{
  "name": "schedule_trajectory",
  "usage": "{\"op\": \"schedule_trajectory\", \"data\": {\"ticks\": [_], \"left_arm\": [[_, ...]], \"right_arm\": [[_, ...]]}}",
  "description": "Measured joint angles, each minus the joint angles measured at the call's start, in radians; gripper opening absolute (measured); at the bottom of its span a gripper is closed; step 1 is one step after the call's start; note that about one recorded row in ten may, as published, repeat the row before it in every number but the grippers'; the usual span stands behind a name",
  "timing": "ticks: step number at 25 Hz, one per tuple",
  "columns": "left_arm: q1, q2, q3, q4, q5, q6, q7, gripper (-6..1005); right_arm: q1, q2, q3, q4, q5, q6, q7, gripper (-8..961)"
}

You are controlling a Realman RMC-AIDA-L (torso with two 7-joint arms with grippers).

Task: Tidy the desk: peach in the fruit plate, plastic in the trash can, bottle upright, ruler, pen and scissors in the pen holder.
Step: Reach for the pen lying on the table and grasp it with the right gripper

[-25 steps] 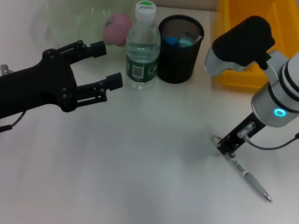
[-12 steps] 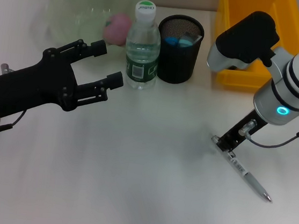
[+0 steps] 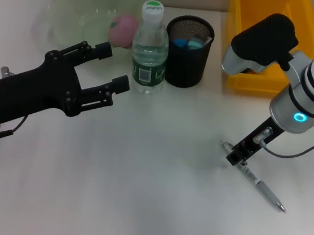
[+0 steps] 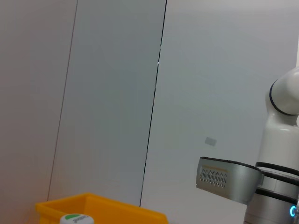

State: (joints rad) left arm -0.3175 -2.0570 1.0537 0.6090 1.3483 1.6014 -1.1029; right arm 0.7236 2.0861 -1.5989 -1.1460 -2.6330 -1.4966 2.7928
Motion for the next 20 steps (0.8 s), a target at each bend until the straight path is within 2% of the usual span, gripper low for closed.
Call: {"op": "schedule_trajectory", "data": {"ticks": [20], "left_arm": [[0.009,0.000,0.000,0.000,0.000,0.003,0.013,805]], "right_arm": [[0.000,0.002,-0.008,0.020,-0.002,0.023,0.026,359]]}}
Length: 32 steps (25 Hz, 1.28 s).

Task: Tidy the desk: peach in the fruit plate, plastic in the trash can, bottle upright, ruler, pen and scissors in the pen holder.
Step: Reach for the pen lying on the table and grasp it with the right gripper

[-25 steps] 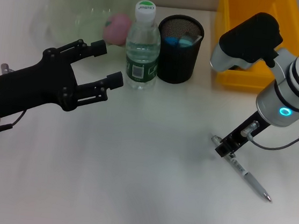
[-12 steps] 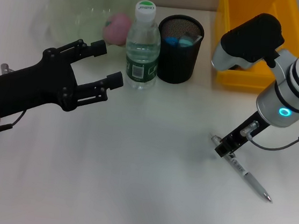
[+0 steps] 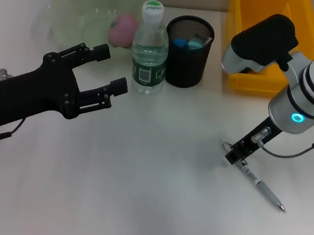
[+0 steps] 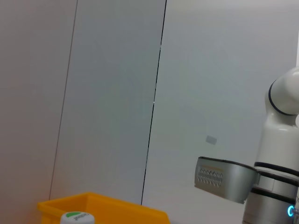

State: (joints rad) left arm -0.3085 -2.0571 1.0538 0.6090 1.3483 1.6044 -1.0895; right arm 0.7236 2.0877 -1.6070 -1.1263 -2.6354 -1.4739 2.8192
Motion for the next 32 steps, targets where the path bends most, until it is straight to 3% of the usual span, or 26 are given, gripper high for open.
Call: {"op": "schedule_trajectory", "data": {"ticks": [32], "left_arm": [[-0.005,0.000,0.000,0.000,0.000,0.000,0.000,805]], "right_arm": [[0.011,0.000,-0.002,0.023,0.000,0.009,0.000,332]]}}
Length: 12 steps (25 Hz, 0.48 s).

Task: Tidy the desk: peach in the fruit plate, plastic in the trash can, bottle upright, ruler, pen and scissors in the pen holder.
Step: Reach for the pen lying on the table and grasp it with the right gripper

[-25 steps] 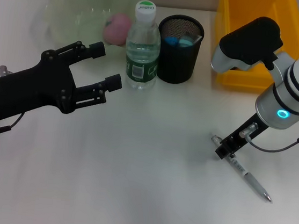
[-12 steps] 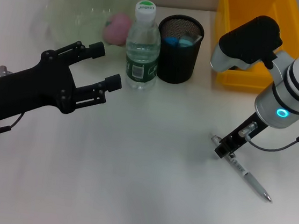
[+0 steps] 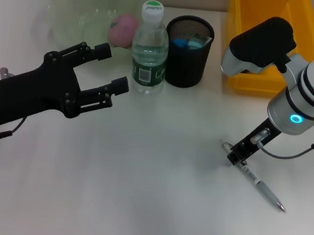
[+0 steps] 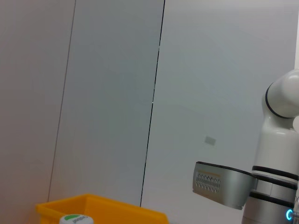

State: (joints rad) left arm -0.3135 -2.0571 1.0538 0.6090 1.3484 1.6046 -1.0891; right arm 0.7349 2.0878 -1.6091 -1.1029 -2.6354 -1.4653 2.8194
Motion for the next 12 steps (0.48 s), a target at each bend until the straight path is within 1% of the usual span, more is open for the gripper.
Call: {"op": "schedule_trajectory", "data": {"ticks": [5,7,12], "left_arm": [[-0.001,0.000,0.000,0.000,0.000,-0.001,0.000,805],[-0.001,0.000,0.000,0.000,0.000,-0.002,0.000,805],[-0.001,0.000,0.000,0.000,0.000,-0.002,0.000,805]], "right_arm": [[0.001,0.000,-0.001,0.000,0.000,0.000,-0.003,321],[0.001,0.000,-0.001,0.000,0.000,0.000,-0.004,275],[0.001,0.000,-0.005,0.001,0.000,0.001,-0.004,259]]}}
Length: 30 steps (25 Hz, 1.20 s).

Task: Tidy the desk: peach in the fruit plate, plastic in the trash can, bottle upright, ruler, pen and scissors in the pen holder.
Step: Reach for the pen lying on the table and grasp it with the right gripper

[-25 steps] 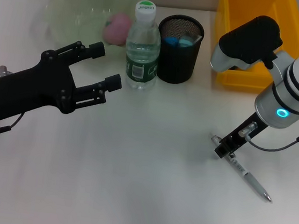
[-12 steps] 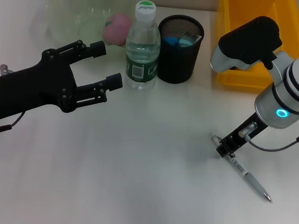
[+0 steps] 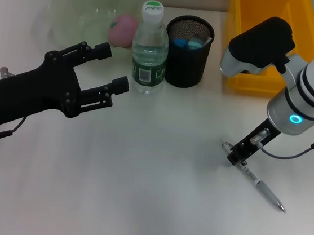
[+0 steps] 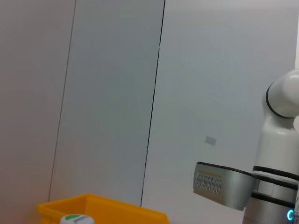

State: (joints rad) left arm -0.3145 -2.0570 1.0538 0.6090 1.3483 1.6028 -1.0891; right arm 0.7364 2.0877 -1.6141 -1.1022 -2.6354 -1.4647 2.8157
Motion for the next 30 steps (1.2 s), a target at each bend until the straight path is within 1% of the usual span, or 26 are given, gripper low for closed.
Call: {"op": "schedule_trajectory", "data": {"ticks": [6,23,27,30], "left_arm": [[0.001,0.000,0.000,0.000,0.000,0.001,0.000,805],[0.006,0.000,0.000,0.000,0.000,0.005,0.000,805],[0.006,0.000,0.000,0.000,0.000,0.005,0.000,805],[0.006,0.000,0.000,0.000,0.000,0.005,0.000,805]], "right_arm": [[0.000,0.000,-0.022,0.003,0.000,0.006,0.002,240],[-0.010,0.000,-0.021,-0.012,0.006,0.016,-0.003,167],[-0.036,0.000,-0.020,-0.055,0.008,0.027,-0.005,158],[-0.078,0.000,-0.020,-0.124,0.008,0.043,-0.006,155]]}}
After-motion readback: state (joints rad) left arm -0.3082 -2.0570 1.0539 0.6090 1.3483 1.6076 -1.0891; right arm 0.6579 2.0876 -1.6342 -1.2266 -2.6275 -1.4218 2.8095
